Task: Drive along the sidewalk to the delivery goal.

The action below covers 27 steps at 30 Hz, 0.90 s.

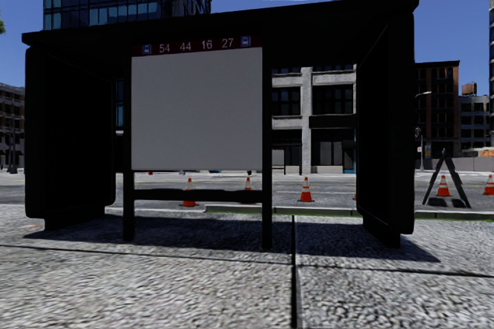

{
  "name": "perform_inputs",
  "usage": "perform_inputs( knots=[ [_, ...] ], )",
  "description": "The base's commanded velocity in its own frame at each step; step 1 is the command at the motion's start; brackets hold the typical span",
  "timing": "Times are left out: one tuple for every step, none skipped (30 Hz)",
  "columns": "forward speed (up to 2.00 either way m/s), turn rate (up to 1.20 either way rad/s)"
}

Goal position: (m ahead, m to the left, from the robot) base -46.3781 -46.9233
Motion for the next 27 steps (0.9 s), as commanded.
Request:
perform_inputs(
  knots=[
    [0.96, -0.88],
    [0.96, -0.88],
    [0.96, -0.94],
    [0.96, -1.01],
    [0.96, -1.03],
    [0.96, -1.03],
    [0.96, -1.03],
    [0.96, -1.03],
    [0.96, -1.03],
    [0.96, -1.03],
    [0.96, -1.03],
    [0.96, -1.03],
    [0.99, -1.03],
    [1.02, -1.03],
    [1.03, -1.03],
    [1.04, -1.03],
    [1.04, -1.03],
    [1.04, -1.04],
    [1.04, -1.04],
    [1.04, -1.04],
    [1.04, -1.04],
    [1.05, -1.04],
    [1.05, -1.04],
    [1.08, -1.04],
    [1.13, -1.04],
    [1.13, -1.04],
    [1.19, -1.04]
  ],
)
